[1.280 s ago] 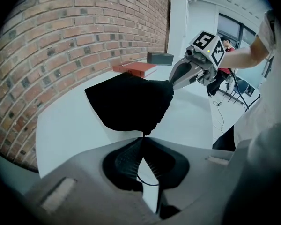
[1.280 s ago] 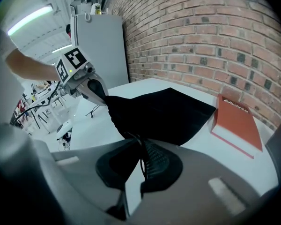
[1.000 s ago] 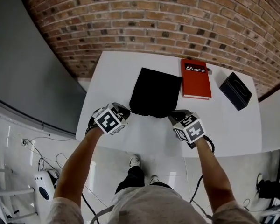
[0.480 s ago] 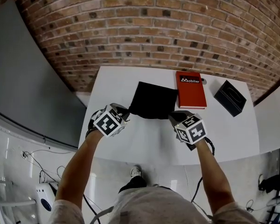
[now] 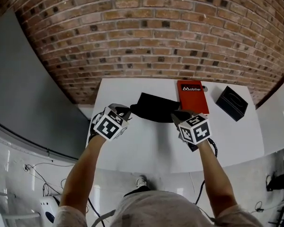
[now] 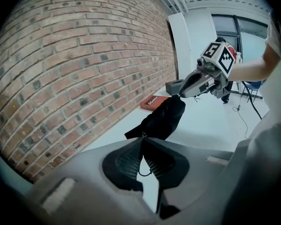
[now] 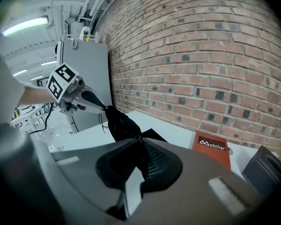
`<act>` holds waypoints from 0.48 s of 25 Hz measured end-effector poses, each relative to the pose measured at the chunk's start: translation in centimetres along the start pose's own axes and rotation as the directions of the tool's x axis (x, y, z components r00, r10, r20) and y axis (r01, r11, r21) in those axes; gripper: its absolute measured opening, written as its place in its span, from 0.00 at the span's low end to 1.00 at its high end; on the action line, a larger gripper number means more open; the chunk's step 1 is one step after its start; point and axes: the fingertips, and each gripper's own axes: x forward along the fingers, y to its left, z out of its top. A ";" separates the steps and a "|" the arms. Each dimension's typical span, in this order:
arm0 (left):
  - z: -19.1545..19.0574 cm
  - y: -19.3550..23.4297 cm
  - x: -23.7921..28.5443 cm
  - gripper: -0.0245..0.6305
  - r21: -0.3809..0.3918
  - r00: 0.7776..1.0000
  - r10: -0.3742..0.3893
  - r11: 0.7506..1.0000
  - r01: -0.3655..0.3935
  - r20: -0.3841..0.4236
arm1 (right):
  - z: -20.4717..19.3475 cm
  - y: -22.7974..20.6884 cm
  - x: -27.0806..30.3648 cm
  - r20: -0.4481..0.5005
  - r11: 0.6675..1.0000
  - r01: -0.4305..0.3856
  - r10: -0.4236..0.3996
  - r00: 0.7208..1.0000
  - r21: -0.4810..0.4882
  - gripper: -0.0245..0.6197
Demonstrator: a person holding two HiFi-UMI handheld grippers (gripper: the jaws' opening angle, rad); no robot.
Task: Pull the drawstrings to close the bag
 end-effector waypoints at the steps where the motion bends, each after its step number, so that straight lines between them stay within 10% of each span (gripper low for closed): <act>1: 0.4 0.4 -0.3 0.05 -0.009 1.000 0.014 1.000 -0.014 0.008 | 0.5 -0.1 -0.1 0.011 1.000 0.008 -0.008 1.000 0.002 0.05; 12: 4.8 4.2 -2.3 0.05 -0.048 0.987 0.100 0.994 -0.094 0.128 | 6.2 -1.3 -1.3 0.111 0.993 0.116 -0.117 0.987 0.014 0.05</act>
